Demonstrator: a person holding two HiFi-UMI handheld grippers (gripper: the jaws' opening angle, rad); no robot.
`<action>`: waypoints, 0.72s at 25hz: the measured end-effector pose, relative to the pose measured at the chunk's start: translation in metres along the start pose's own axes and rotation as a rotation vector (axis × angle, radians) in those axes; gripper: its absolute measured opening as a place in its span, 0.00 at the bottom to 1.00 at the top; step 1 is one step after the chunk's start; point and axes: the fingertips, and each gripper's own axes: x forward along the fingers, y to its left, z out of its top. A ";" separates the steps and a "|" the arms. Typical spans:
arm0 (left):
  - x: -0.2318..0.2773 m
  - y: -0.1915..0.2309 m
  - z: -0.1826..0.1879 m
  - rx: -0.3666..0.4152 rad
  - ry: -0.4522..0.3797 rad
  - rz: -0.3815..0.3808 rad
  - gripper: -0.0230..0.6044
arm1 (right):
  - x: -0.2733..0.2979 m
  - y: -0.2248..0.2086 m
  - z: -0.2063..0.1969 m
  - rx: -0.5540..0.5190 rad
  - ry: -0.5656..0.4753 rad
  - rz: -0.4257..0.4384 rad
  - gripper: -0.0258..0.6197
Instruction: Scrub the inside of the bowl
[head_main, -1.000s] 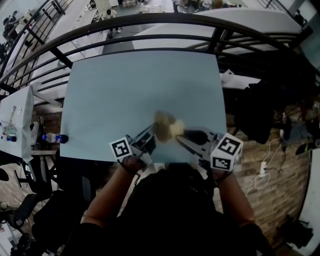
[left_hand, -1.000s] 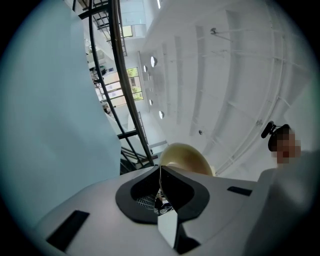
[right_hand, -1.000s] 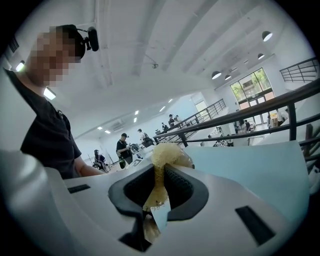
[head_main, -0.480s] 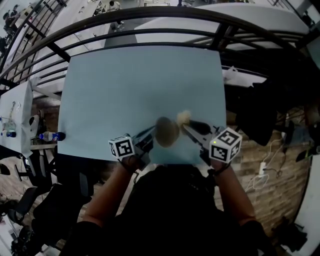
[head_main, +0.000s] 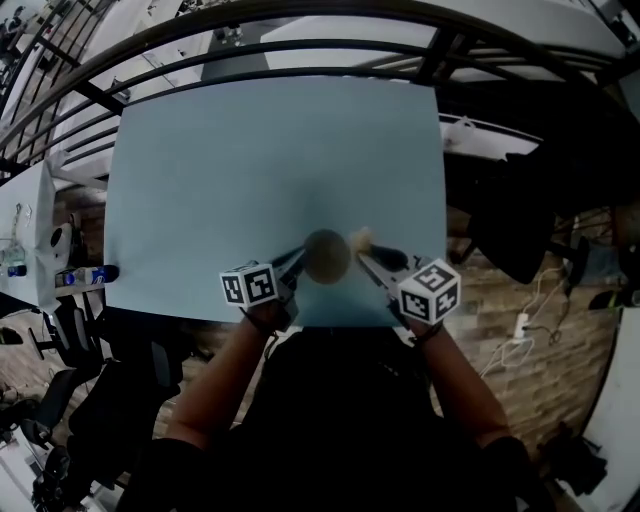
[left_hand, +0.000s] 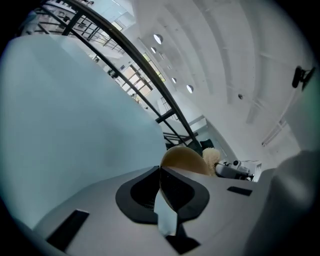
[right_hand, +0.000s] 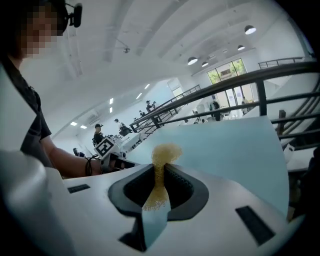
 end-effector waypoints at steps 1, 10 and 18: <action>0.005 0.008 -0.003 0.012 0.016 0.037 0.05 | 0.002 -0.005 -0.005 0.021 0.005 0.001 0.14; 0.047 0.041 -0.027 0.082 0.114 0.197 0.05 | 0.009 -0.043 -0.044 0.101 0.070 -0.043 0.14; 0.078 0.060 -0.046 0.203 0.179 0.300 0.05 | 0.007 -0.063 -0.069 0.136 0.117 -0.059 0.14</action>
